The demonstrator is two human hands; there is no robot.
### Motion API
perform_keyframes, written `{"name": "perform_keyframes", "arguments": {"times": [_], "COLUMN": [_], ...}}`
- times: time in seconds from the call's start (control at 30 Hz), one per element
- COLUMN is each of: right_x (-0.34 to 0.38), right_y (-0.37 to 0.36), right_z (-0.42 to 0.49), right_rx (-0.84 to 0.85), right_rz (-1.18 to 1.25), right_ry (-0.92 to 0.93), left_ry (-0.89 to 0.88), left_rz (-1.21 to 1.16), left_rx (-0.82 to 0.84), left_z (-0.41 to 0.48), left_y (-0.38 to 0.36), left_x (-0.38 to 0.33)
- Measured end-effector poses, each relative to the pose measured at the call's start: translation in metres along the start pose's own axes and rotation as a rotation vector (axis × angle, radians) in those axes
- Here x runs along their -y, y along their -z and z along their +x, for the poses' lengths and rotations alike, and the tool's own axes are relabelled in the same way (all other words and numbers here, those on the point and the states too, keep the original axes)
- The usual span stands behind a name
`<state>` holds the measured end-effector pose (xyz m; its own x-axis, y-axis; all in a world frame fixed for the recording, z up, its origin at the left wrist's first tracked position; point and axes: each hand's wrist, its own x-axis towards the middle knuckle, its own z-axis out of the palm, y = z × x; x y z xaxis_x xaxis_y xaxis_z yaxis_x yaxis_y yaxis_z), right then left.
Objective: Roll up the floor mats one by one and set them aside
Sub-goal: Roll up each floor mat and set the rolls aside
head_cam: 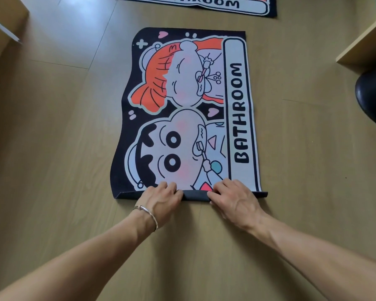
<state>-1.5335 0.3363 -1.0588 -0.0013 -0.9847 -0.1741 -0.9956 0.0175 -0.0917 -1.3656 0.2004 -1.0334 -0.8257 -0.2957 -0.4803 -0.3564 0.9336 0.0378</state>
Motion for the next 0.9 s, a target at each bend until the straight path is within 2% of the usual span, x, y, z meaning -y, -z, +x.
{"name": "perform_keyframes", "arguments": {"times": [0.1,0.2,0.3,0.4,0.5,0.67,0.8,0.9], "right_x": [0.003,-0.004,-0.013,-0.019,-0.018,-0.009,-0.008,-0.006], "right_y": [0.001,0.011,0.019,0.023,0.021,0.013,0.013,0.013], "right_z": [0.001,0.004,0.01,0.016,0.02,0.015,0.007,0.007], "right_rx": [0.056,0.102,0.205,0.193,0.211,0.024,0.067,0.093], "right_rz": [0.082,0.293,0.365,0.489,0.37,0.139,0.009,0.007], "right_ry": [-0.059,-0.114,-0.154,-0.236,-0.242,-0.108,-0.058,-0.09], "left_ry": [0.041,0.074,0.143,0.159,0.131,0.031,-0.019,-0.002], "left_rz": [-0.077,-0.198,-0.344,-0.392,-0.281,-0.02,0.106,0.049], "left_rx": [0.009,0.04,0.104,0.072,0.002,0.002,-0.056,-0.045], "left_z": [0.005,0.014,0.02,0.024,0.024,0.014,0.002,0.003], "left_y": [-0.002,0.004,0.009,0.009,0.009,0.007,-0.005,-0.005], "left_x": [0.007,0.017,0.025,0.027,0.023,0.016,0.012,0.012]}}
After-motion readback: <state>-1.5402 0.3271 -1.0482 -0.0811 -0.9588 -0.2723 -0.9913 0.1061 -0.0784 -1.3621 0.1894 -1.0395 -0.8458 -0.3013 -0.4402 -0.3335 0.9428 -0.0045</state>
